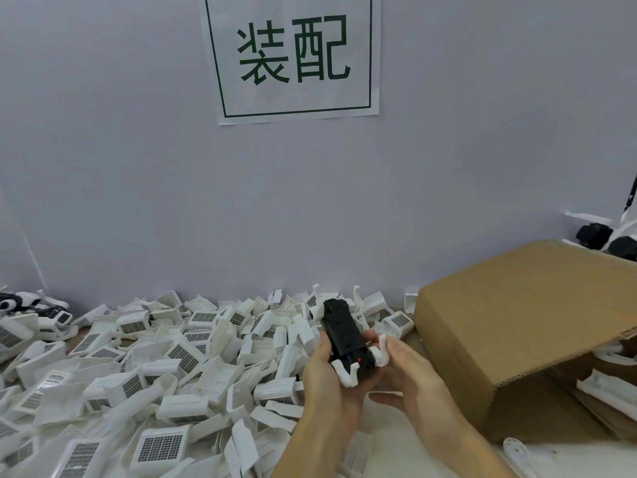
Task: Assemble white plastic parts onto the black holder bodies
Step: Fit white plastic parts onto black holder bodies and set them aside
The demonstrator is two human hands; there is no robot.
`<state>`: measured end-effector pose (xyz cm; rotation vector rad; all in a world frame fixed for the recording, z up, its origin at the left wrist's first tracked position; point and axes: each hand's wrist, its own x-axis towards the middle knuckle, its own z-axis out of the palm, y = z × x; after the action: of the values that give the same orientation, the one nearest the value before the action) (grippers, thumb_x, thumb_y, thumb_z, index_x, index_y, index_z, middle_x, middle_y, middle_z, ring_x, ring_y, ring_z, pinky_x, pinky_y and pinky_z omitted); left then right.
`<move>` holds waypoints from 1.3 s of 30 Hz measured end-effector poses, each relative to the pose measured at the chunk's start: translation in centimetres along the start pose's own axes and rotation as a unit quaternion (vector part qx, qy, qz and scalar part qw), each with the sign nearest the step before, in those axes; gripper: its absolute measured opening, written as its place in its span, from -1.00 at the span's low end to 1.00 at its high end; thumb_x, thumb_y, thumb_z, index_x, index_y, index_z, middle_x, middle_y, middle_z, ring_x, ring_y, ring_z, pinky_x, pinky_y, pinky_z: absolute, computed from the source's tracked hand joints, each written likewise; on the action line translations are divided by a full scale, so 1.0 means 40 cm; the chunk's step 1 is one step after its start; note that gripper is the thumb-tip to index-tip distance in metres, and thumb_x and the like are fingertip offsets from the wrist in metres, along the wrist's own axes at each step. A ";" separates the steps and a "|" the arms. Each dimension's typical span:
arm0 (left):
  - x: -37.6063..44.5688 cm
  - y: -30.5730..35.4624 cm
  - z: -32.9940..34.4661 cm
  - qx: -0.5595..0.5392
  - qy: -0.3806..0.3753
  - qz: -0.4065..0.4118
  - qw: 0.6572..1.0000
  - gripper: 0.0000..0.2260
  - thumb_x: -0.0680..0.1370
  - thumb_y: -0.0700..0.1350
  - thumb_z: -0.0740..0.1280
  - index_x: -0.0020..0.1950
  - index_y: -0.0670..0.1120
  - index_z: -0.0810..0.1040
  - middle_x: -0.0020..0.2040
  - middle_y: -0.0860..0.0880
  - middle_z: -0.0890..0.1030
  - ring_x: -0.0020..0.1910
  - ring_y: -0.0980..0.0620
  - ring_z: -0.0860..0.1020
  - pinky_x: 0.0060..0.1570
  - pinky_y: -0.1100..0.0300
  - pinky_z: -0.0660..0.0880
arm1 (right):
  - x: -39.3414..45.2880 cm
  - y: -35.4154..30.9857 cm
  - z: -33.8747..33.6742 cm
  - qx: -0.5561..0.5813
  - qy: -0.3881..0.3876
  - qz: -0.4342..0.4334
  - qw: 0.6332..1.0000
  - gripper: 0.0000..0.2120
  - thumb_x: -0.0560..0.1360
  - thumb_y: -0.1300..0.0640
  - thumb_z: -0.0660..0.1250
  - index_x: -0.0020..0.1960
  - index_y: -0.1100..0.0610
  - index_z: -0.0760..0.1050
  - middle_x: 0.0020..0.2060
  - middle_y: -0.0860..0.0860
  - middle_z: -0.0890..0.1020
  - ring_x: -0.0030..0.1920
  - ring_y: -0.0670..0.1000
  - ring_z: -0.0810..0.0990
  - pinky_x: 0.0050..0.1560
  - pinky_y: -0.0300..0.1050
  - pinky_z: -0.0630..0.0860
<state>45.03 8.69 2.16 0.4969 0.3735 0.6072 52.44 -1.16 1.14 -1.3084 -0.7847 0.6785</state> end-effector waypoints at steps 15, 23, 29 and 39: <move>0.001 -0.014 -0.005 0.079 -0.001 0.006 0.997 -0.54 0.54 0.09 0.31 0.25 -0.23 0.59 -0.07 -0.27 0.66 -0.18 -0.21 0.66 -0.22 -0.06 0.64 | 0.017 0.036 0.026 -0.008 0.032 0.038 0.999 -0.68 0.64 0.17 0.24 0.25 -0.22 0.46 -0.02 0.00 0.72 0.03 0.08 0.69 0.11 0.16 0.62; -0.015 -0.014 0.007 0.087 0.013 0.003 0.996 -0.61 0.66 0.04 0.22 0.36 -0.18 0.53 -0.01 -0.27 0.64 -0.02 -0.26 0.61 -0.10 -0.14 0.60 | 0.024 0.045 0.022 -0.024 0.025 0.042 0.998 -0.58 0.62 0.23 0.21 0.18 -0.32 0.48 -0.01 0.03 0.71 -0.01 0.08 0.67 0.00 0.09 0.62; -0.012 -0.014 -0.001 0.075 0.008 0.004 0.997 -0.58 0.65 0.05 0.24 0.35 -0.23 0.53 -0.08 -0.25 0.65 -0.16 -0.22 0.65 -0.20 -0.09 0.64 | 0.017 0.044 0.020 -0.031 0.010 0.032 0.999 -0.55 0.59 0.30 0.17 0.21 -0.23 0.48 -0.11 0.03 0.70 -0.17 0.02 0.63 -0.16 -0.01 0.55; -0.014 -0.024 0.004 0.088 0.000 0.033 0.996 -0.65 0.65 0.01 0.26 0.32 -0.18 0.56 -0.24 -0.18 0.66 -0.29 -0.14 0.65 -0.27 -0.01 0.61 | 0.017 0.050 0.017 -0.027 0.021 0.035 0.999 -0.54 0.61 0.31 0.18 0.22 -0.24 0.46 -0.05 0.03 0.70 -0.24 0.03 0.64 -0.24 -0.05 0.55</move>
<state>45.09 7.61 1.87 0.6794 0.4135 0.6420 52.27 0.06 -0.72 -1.4017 -0.7292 0.6872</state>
